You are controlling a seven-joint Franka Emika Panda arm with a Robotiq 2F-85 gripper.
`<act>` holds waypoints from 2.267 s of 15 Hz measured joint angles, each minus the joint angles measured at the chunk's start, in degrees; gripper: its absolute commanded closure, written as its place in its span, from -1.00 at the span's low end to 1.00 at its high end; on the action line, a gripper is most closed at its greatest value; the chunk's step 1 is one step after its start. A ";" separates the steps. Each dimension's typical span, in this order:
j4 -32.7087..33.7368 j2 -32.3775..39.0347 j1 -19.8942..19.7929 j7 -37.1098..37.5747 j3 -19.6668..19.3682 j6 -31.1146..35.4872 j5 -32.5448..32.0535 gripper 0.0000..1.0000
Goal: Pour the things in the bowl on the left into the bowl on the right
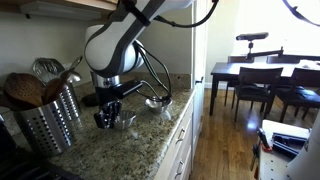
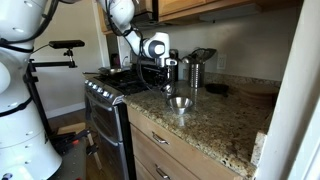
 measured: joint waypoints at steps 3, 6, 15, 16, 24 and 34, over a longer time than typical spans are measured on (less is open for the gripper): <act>0.14 0.03 0.01 0.00 0.00 -0.01 -0.04 0.83; 0.14 0.03 0.02 0.40 -0.01 -0.01 -0.08 0.83; -0.46 -0.34 1.10 8.36 -0.83 0.09 -3.01 0.85; -0.62 -0.59 1.32 9.27 -0.99 0.09 -3.40 0.84; -4.82 -4.16 2.96 15.82 -1.65 0.09 -4.97 0.85; -9.77 -7.54 3.90 22.92 -2.21 -0.07 -9.68 0.84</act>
